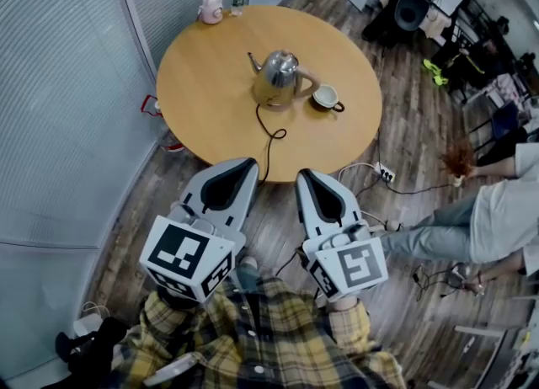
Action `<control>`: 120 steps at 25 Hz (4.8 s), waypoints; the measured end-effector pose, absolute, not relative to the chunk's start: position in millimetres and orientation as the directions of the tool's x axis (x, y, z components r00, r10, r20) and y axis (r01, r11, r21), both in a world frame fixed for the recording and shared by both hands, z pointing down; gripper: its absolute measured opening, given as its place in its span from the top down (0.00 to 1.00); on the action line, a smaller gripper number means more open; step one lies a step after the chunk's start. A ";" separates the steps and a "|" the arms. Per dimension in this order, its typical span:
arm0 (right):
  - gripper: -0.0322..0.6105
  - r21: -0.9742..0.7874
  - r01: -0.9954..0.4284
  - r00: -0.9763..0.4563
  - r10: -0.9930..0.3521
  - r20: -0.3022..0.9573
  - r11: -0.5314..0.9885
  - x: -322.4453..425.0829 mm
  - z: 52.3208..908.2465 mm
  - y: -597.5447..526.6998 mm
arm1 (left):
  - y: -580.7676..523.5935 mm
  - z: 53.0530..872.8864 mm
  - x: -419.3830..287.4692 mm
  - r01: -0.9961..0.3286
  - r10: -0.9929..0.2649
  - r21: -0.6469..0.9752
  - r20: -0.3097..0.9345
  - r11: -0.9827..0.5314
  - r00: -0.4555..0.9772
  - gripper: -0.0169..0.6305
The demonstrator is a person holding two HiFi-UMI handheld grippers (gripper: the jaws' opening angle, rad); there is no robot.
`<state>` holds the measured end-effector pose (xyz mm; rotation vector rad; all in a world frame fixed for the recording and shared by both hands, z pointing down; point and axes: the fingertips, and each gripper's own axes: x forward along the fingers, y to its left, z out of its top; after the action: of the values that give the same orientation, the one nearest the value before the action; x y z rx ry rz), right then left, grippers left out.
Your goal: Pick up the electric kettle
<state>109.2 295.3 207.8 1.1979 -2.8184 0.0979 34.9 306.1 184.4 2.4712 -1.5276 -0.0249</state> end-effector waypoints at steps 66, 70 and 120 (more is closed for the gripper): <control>0.89 -0.086 -0.813 -0.580 -0.788 0.205 0.576 95.3 257.7 -44.4 | -48.3 221.8 9.5 -0.825 -0.810 0.225 0.179 -0.518 0.558 0.97; 0.89 -0.090 -0.811 -0.583 -0.787 0.202 0.578 95.5 262.0 -46.7 | -51.8 226.1 12.6 -0.822 -0.806 0.226 0.184 -0.523 0.563 0.97; 0.54 -0.043 -0.906 -0.415 -0.863 0.289 0.421 140.7 415.0 -104.8 | -82.0 358.0 -20.7 -0.832 -0.765 0.297 0.333 -0.469 0.550 0.97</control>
<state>140.7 -104.8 415.0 1.5543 -2.4531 0.2829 -20.7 -82.0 358.0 2.3657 -1.2966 0.2128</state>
